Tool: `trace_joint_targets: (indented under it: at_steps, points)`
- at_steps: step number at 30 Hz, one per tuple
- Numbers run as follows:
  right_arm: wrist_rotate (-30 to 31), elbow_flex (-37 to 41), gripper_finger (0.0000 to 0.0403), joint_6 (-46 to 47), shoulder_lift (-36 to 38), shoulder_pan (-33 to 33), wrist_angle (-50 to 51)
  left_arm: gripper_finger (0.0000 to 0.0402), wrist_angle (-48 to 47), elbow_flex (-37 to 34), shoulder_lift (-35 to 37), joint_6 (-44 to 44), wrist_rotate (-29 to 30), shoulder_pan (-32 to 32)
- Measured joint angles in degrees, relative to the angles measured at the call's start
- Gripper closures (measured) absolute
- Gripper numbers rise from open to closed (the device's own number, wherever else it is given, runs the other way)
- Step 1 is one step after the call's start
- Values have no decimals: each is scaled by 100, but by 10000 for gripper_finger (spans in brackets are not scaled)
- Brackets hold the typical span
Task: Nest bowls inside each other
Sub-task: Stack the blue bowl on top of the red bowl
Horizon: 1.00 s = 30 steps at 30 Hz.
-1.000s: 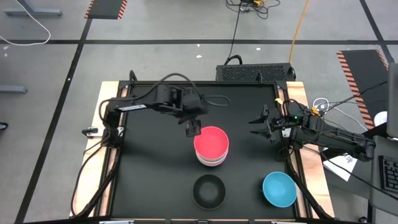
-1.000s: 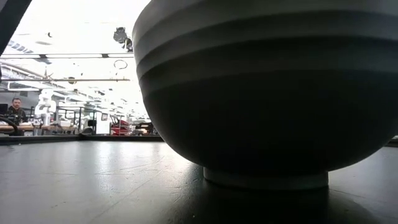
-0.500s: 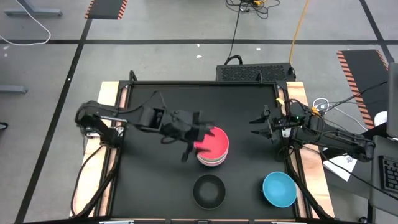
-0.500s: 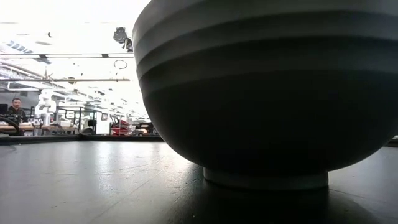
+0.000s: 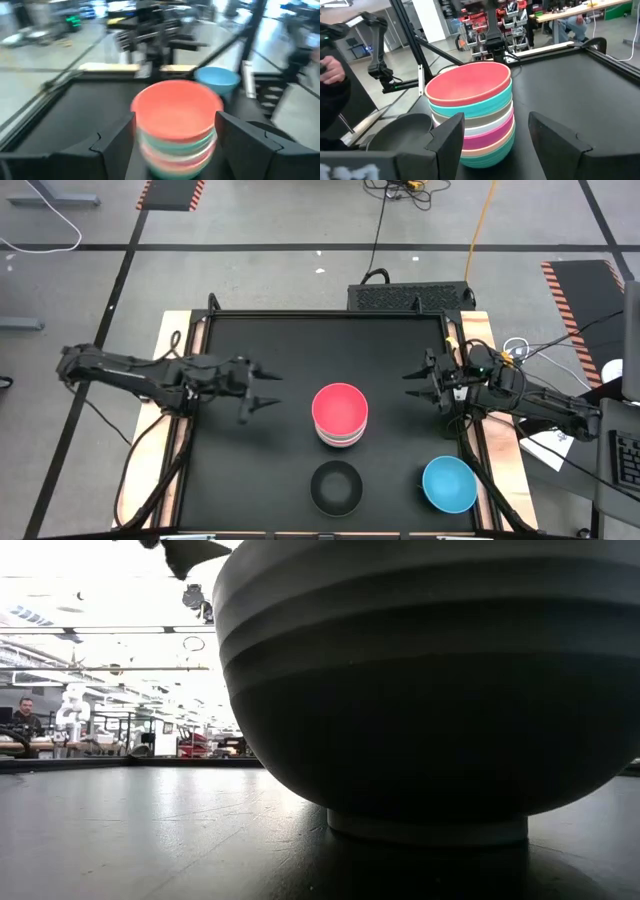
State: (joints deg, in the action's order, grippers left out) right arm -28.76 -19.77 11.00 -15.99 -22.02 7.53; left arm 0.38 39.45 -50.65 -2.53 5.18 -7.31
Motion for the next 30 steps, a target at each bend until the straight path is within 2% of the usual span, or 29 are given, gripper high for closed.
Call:
trace_joint_targets:
  at_steps: [4,8,11,14,18,22,27,30]
  points:
    - [20,1,190,-199,-2,0,-201,128,-36,-721,844,-399,354,-329]
    - [15,-159,190,-65,-4,0,-366,128,-247,-1285,1386,-515,1000,-636]
    - [45,-696,190,-116,-4,0,391,128,-356,-1639,1697,-514,1317,-800]
    - [331,-1390,190,-272,3,0,1407,128,-377,-1927,1927,-543,1436,-882]
    - [670,-2115,193,-305,84,4,2444,128,-371,-2069,2207,-546,1444,-934]
    - [1084,-2370,201,-172,397,4,3251,128,-366,-2070,2424,-384,1442,-948]
    - [1185,-2393,206,-272,1002,4,3167,128,-414,-2070,2661,-244,1444,-948]
    - [679,-2373,207,-117,1112,2,2997,128,-425,-2068,2745,-271,1445,-948]
